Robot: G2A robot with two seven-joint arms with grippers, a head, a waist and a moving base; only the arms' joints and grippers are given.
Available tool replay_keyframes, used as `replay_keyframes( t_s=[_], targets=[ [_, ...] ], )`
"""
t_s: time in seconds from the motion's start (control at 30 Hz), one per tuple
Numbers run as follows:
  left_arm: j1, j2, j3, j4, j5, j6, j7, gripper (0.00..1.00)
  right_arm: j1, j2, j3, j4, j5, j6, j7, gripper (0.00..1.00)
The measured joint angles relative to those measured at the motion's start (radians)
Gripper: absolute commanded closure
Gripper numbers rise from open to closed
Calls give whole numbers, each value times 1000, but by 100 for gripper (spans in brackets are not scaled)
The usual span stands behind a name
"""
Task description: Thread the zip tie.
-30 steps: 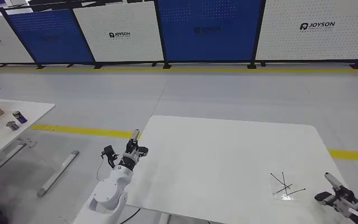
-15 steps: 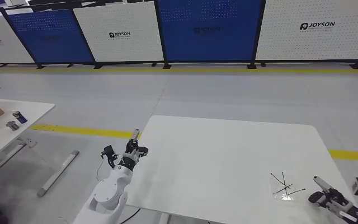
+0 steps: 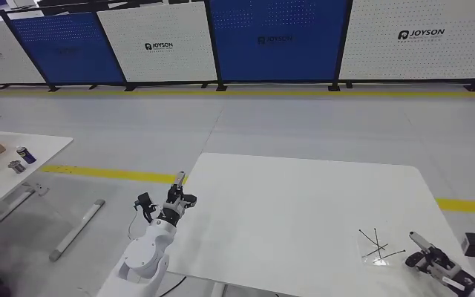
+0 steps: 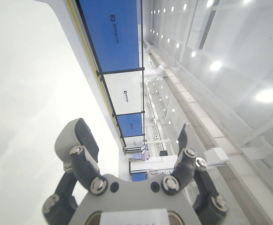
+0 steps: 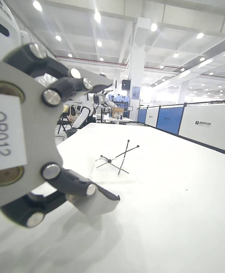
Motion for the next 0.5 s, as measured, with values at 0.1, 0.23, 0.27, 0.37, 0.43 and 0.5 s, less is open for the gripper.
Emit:
replay_keyframes(
  t_s=[0.1,0.23,0.27,0.37,0.43,0.5],
  targets=[
    [0,0,0,0,0,0,0,0,12,1,-9,7,17,24,6,0],
    [0,0,0,0,0,0,0,0,13,1,-9,9,20,26,8,0],
    [0,0,0,0,0,0,0,0,13,1,-8,9,20,26,8,0],
    [0,0,0,0,0,0,0,0,13,1,-8,9,20,26,7,0],
    [0,0,0,0,0,0,0,0,14,0,-12,13,9,30,-11,0],
    [0,0,0,0,0,0,0,0,16,-1,-21,16,0,31,-49,0]
  ],
)
